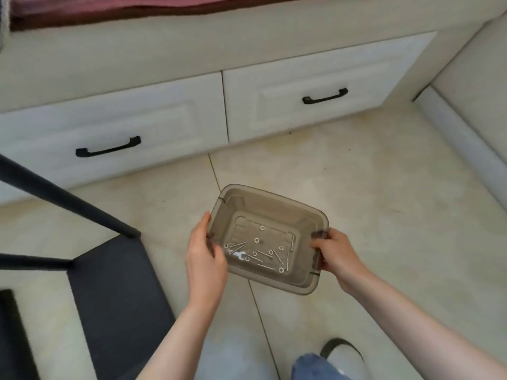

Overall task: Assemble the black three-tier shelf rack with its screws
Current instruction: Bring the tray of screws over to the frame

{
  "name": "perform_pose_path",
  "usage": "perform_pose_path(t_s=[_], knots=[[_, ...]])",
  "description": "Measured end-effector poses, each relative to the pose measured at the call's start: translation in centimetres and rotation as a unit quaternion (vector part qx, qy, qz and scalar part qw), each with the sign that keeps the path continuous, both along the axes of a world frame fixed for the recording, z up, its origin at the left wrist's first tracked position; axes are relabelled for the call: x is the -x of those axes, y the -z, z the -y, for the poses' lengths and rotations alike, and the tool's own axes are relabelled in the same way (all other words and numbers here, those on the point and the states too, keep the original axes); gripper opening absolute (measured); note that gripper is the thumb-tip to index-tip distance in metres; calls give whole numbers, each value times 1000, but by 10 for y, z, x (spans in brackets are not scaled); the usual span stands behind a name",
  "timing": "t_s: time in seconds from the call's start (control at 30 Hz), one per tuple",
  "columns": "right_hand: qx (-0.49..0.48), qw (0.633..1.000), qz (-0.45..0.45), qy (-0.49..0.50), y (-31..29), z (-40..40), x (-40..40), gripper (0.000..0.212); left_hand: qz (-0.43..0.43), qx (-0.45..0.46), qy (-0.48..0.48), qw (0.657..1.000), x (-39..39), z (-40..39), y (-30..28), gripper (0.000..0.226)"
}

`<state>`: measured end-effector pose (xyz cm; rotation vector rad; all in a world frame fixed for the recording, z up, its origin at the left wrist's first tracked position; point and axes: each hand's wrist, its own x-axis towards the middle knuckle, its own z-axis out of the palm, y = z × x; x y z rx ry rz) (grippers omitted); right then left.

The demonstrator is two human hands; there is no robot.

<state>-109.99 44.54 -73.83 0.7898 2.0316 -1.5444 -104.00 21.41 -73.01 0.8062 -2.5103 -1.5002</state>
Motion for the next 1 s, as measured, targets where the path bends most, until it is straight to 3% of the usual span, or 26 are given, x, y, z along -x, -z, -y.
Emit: perform_pose_path(t_s=[0.13, 0.27, 0.47, 0.63, 0.73, 1.0], knots=[[-2, 1000, -7, 5, 9, 6, -8, 18, -1, 80, 51, 996, -15, -2, 8, 75], [-9, 1000, 7, -1, 10, 11, -20, 20, 31, 60, 49, 997, -33, -4, 11, 78], [16, 999, 27, 12, 17, 15, -37, 22, 73, -83, -27, 994, -53, -3, 15, 95], [131, 986, 94, 52, 14, 23, -53, 15, 164, -266, -124, 942, -57, -24, 15, 102], [194, 966, 161, 63, 11, 36, -71, 11, 173, -270, -70, 944, -60, -38, 22, 86], [348, 876, 216, 253, 1, 60, -73, 14, 134, -235, 36, 962, -34, -23, 26, 49]])
